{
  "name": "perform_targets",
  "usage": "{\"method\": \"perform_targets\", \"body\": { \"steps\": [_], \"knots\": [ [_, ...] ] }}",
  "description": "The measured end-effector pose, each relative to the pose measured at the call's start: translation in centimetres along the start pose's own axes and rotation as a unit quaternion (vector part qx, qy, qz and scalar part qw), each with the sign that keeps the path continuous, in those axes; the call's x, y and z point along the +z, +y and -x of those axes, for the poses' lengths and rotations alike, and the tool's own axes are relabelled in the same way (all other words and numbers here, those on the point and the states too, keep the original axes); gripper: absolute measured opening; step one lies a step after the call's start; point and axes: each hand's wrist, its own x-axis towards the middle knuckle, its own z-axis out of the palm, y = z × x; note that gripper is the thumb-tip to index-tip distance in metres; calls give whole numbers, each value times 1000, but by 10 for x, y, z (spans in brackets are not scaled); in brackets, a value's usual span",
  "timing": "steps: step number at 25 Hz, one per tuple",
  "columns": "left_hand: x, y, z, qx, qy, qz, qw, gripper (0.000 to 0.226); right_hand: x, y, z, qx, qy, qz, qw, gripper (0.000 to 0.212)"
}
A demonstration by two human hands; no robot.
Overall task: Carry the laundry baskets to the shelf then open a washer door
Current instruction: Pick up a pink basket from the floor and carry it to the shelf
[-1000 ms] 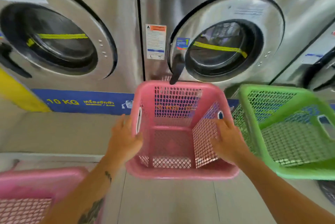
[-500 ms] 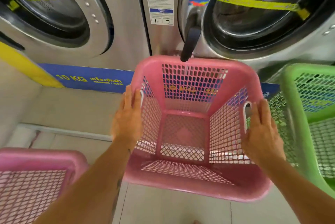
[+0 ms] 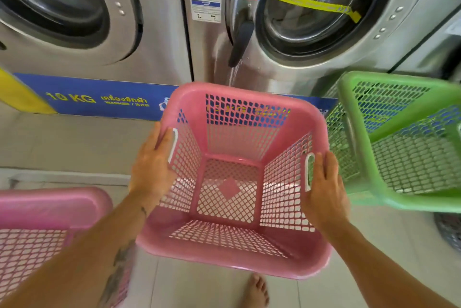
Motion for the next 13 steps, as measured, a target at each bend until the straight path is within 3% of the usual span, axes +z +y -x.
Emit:
{"method": "perform_targets", "body": {
  "steps": [5,13],
  "knots": [
    [-35,-23,97,-56,-8,72,996,83,1,-16,84,14,-61,18,998,93],
    [-6,-62,154,-53,-78,19,995,93,44,-22,127,23,-150,48,987,83]
  ]
}}
